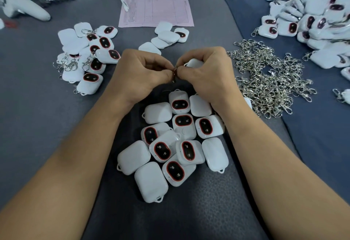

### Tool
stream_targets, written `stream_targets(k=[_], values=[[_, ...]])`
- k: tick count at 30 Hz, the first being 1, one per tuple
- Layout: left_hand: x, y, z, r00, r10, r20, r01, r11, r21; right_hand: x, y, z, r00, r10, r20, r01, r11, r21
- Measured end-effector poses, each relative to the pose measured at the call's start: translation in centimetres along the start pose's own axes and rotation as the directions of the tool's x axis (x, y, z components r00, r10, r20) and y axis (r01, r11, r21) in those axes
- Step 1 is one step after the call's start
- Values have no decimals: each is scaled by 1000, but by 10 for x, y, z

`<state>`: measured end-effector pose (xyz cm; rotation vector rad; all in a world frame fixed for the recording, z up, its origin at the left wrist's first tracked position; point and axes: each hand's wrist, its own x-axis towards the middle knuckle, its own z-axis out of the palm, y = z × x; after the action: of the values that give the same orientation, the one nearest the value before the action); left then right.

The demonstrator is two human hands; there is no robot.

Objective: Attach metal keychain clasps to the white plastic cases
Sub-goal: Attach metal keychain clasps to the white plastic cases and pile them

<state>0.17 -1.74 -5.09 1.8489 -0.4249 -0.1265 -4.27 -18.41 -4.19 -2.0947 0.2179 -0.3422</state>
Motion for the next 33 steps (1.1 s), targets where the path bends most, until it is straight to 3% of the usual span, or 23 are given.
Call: stream_targets(k=[9, 13, 16, 19, 21, 24, 27, 33], values=[[2, -1, -1, 998, -53, 20, 52, 996, 70, 0, 2, -1, 996, -12, 93, 13, 1000, -8], [-1, 2, 3, 996, -25, -91, 34, 995, 95, 1, 4, 0, 998, 17, 64, -19, 999, 38], [-3, 3, 3, 964, 124, -236, -47, 950, 309, 5, 6, -1, 991, 129, 36, -134, 971, 198], [-4, 0, 0, 919, 269, -289, -64, 824, 563, 9, 10, -3, 982, 179, 62, -189, 937, 295], [-3, -1, 1, 919, 309, -245, -77, 750, 657, 9, 12, -3, 982, 175, 76, -190, 935, 301], [-3, 0, 4, 950, 290, -116, -136, 718, 683, 9, 13, -4, 986, 152, 75, -166, 956, 244], [-3, 2, 10, 975, 221, -21, -156, 748, 644, 10, 14, -3, 990, 103, 93, -118, 977, 180], [-1, 1, 8, 986, 165, 21, -146, 799, 584, 8, 12, -6, 994, 19, 112, -20, 1000, 9]])
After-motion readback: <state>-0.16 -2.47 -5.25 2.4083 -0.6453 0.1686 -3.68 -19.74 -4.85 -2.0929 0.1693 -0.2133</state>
